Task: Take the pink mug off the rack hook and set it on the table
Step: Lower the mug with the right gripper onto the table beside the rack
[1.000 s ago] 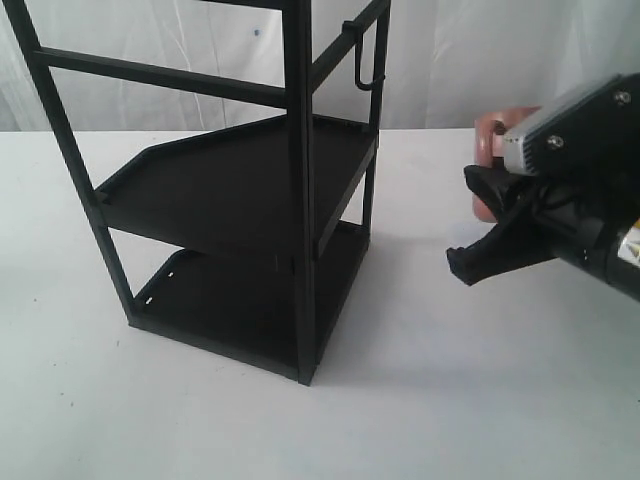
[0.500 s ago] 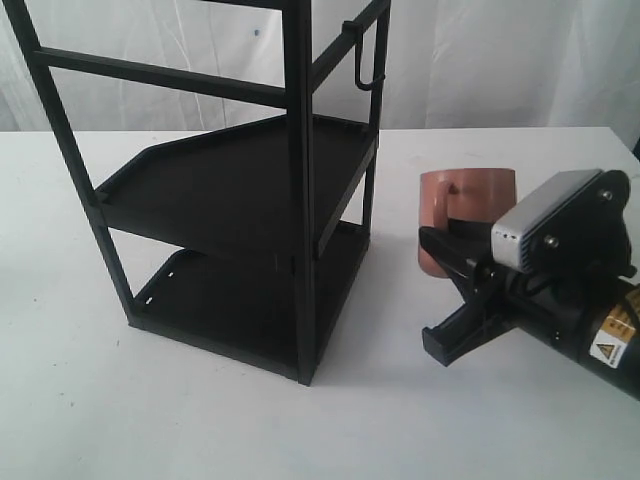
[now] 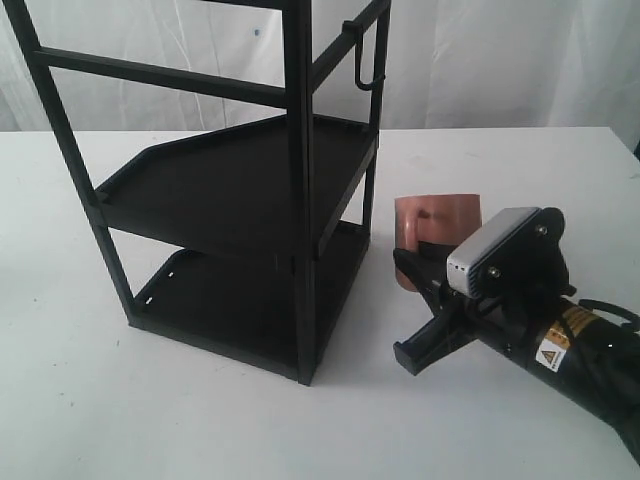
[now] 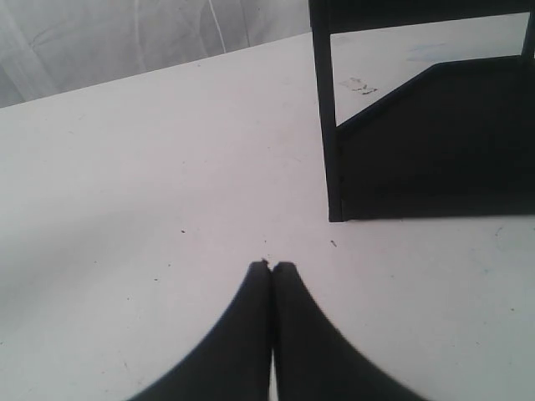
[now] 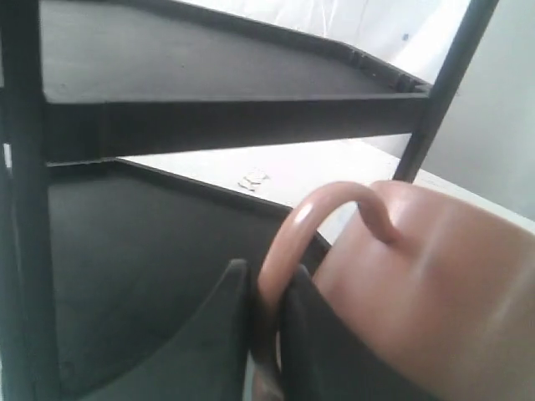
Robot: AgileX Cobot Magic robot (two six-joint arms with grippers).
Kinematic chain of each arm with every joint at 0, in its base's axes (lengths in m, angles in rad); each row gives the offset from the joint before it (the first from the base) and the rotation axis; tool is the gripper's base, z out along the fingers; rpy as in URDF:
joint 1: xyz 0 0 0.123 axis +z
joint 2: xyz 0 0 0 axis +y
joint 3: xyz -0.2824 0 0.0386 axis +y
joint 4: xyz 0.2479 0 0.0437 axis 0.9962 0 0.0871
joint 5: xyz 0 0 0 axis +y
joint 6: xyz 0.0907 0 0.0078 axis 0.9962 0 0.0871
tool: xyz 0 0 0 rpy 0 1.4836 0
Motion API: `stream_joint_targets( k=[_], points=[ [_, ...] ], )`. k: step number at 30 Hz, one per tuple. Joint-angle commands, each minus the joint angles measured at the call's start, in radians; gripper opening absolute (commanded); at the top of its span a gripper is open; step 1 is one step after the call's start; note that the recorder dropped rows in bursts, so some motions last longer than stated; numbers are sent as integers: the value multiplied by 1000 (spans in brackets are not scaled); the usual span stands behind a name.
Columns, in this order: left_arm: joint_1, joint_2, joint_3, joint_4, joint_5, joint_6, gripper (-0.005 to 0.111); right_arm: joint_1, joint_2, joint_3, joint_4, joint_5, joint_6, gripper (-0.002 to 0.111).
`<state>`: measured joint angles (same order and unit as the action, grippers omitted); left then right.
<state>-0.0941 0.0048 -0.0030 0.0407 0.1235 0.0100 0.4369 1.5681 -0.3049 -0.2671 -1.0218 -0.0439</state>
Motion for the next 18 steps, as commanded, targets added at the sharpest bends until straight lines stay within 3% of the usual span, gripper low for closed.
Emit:
stream_joint_targets(
  k=[1,18],
  points=[
    [2,-5,3,-2,1,-10,0,1,101,-12,61,-125,-48,0],
    [2,-5,3,-2,1,-10,0,-1,363,-207,99,-145,-111,0]
  ],
)
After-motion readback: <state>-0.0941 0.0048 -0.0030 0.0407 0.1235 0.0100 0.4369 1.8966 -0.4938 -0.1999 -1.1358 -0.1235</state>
